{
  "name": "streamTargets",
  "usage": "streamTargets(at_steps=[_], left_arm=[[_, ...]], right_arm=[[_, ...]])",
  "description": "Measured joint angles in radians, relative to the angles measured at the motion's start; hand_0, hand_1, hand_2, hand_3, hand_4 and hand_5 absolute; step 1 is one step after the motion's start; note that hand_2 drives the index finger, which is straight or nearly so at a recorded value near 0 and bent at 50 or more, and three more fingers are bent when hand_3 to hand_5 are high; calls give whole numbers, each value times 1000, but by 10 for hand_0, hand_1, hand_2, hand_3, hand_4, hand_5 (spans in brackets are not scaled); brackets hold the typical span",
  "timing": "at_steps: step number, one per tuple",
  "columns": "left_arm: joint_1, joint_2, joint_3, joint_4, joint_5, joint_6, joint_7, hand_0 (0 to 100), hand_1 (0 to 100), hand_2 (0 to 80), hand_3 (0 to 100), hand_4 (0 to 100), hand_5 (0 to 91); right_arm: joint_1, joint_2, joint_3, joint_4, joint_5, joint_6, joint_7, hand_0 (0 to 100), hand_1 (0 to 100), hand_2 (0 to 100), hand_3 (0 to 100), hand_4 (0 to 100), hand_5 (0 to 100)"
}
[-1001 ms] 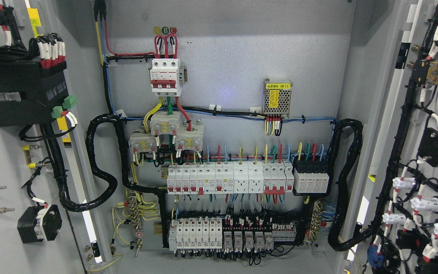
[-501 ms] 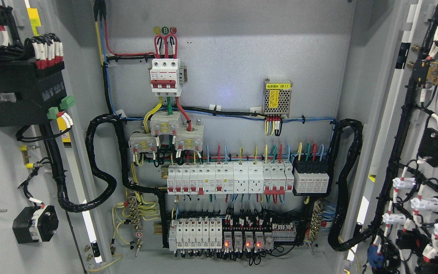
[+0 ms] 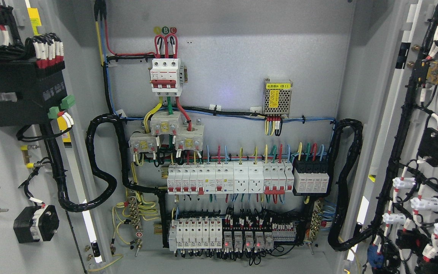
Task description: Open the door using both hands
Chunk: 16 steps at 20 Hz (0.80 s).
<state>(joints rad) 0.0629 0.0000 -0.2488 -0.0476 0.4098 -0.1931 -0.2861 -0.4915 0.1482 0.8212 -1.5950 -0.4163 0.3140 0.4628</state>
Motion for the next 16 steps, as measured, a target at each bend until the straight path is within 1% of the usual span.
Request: streamTargets(at_steps=[2,4,8,10,13,16], left_arm=[[0,0,0,0,0,0,0,120,556,0,0,0,0],[0,0,0,0,0,0,0,120,556,0,0,0,0],[0,0,0,0,0,-1,0,120,556,0,0,0,0],[0,0,0,-3,0,-5,0,120,556,0,0,0,0],[-1,0,0,-37,0,-47,0,120,556,0,0,0,0],[34,7,-1,-139,-5,-70,0,120,556,0,0,0,0]], right_arm=[[34,-11,-34,-4,6,-3,-3,0,500,40,0,0,0],[78,-33,-72,-18,24,-23,-22,0,500,40,0,0,0],[184,-79,-147,-70,74,-104,-43,0,500,40,0,0,0],[260,-111,-196,-107,97,-148,-47,0,500,40,0,0,0],[374,-154,-273,-160,121,-229,-48,0,500,40,0,0,0],[491,-195,-357,-220,135,-312,-49,0,500,40,0,0,0]])
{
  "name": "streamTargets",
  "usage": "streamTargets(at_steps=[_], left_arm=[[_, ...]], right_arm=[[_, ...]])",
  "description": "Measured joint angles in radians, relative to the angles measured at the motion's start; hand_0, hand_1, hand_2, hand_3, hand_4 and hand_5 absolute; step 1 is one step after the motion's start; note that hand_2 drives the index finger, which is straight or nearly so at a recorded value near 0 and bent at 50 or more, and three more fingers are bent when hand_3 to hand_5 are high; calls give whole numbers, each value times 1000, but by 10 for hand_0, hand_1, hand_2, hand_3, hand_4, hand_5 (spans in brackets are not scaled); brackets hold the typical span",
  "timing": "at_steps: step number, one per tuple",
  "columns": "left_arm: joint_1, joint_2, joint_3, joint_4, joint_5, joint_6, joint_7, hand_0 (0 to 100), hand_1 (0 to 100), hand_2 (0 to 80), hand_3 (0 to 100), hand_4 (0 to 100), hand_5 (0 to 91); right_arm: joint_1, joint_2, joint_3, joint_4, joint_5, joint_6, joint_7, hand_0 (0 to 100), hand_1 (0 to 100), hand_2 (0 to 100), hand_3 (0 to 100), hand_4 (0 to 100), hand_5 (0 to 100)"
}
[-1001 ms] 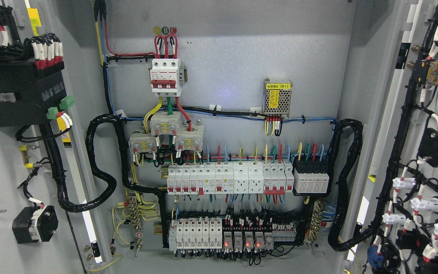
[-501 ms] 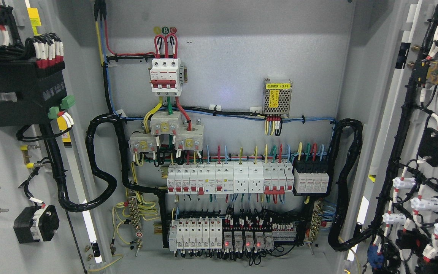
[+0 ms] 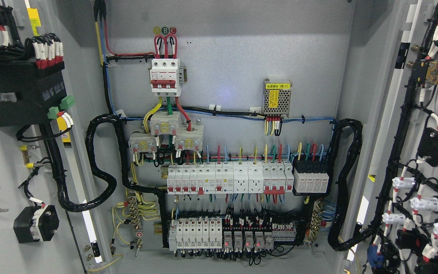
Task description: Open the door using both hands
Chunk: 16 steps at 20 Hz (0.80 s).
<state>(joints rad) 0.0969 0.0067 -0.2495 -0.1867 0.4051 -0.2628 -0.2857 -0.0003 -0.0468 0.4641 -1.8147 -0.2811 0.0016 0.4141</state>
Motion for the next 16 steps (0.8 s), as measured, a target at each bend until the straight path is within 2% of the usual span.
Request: streamTargets(at_steps=[4,8,12,16], left_arm=[[98,20,-1,-238,-39,-7,3,120,556,0,0,0,0],[202,37,1,-522,-78,-8,1,120,556,0,0,0,0],[268,53,13,-800,-101,-8,-1,120,556,0,0,0,0],[299,79,24,-1050,-111,-15,-3,120,556,0,0,0,0]], right_arm=[[137,-41,-99,-62,7,-131,-3,0,500,40,0,0,0],[264,-68,-182,-118,5,-261,-2,0,500,40,0,0,0],[362,-85,-263,-158,-6,-355,-43,0,500,40,0,0,0],[437,-100,-330,-189,-14,-448,-55,0,500,40,0,0,0]])
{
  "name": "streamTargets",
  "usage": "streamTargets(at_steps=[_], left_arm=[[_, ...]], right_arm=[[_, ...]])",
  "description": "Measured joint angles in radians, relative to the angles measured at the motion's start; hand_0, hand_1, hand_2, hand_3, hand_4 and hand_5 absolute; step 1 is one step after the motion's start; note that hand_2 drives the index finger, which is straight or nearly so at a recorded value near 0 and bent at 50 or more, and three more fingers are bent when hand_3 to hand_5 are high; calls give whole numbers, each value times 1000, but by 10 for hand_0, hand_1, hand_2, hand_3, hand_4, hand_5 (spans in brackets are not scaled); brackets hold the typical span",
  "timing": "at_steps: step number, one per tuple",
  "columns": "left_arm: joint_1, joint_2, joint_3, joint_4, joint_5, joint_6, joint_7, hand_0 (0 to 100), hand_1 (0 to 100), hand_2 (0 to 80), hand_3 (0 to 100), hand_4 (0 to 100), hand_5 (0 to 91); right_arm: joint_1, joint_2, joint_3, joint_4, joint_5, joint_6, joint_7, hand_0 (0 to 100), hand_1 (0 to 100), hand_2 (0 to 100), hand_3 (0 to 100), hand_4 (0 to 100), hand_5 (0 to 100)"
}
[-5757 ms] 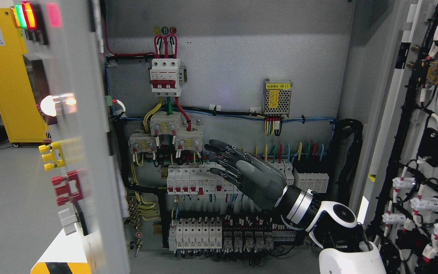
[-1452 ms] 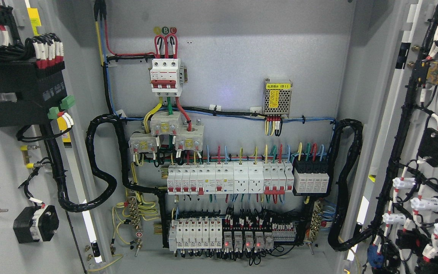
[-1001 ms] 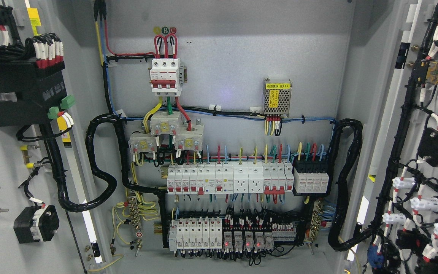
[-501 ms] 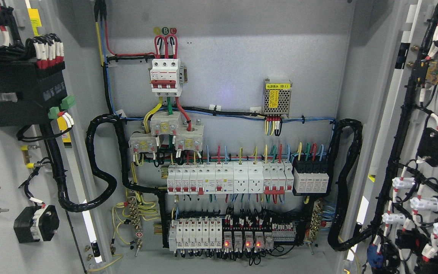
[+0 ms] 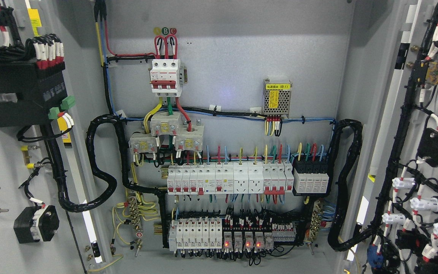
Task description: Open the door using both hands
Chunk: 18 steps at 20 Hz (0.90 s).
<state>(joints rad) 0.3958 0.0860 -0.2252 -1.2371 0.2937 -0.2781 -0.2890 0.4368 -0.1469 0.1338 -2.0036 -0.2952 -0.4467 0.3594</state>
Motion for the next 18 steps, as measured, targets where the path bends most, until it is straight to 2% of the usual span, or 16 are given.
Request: streamTargets(at_steps=[4,7,13,18], left_arm=[[13,21,9,-216,-5,-2,-1,120,556,0,0,0,0],[16,33,18,-347,-7,-11,-8,120,556,0,0,0,0],[-8,47,60,-528,-6,-42,-117,120,556,0,0,0,0],[-43,54,103,-623,-3,-106,-148,120,556,0,0,0,0]], right_arm=[[54,-18,-59,-21,-6,-98,-3,0,500,40,0,0,0],[74,-31,-92,-36,-8,-133,-4,0,500,40,0,0,0],[72,-48,-138,-59,-12,-150,-73,0,500,40,0,0,0],[35,-59,-160,-70,-15,-152,-89,0,500,40,0,0,0]])
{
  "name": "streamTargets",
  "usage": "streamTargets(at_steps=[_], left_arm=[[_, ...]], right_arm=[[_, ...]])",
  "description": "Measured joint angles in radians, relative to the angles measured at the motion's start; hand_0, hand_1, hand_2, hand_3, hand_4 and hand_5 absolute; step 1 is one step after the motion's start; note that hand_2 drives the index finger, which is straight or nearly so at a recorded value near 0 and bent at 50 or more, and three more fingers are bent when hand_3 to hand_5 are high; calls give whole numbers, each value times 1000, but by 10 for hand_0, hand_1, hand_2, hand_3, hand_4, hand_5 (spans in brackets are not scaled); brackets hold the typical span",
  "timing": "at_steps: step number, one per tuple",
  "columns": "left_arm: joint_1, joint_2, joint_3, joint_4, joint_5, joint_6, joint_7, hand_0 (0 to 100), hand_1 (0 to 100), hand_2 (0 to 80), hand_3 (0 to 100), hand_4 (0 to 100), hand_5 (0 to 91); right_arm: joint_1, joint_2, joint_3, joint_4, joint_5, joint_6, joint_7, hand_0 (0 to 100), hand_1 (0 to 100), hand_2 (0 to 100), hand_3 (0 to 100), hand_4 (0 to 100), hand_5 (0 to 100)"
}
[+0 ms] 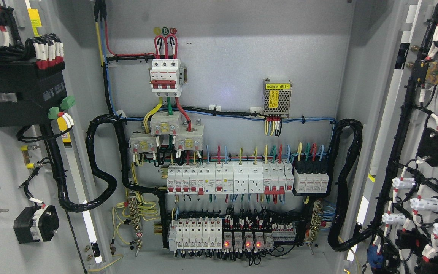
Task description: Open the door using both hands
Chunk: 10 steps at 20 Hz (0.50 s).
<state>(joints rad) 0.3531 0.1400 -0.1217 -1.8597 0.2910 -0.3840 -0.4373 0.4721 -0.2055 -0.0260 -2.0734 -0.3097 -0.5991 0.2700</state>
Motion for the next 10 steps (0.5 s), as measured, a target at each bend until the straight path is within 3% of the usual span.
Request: streamTargets(at_steps=[5,10], left_arm=[[-10,5,48,-66,2,-83,-6,120,556,0,0,0,0],[-2,5,103,-108,4,-103,-8,120,556,0,0,0,0]], right_arm=[[-35,-9,-13,-7,-3,4,-3,0,500,40,0,0,0],[-62,-21,-23,-11,-6,12,-4,0,500,40,0,0,0]])
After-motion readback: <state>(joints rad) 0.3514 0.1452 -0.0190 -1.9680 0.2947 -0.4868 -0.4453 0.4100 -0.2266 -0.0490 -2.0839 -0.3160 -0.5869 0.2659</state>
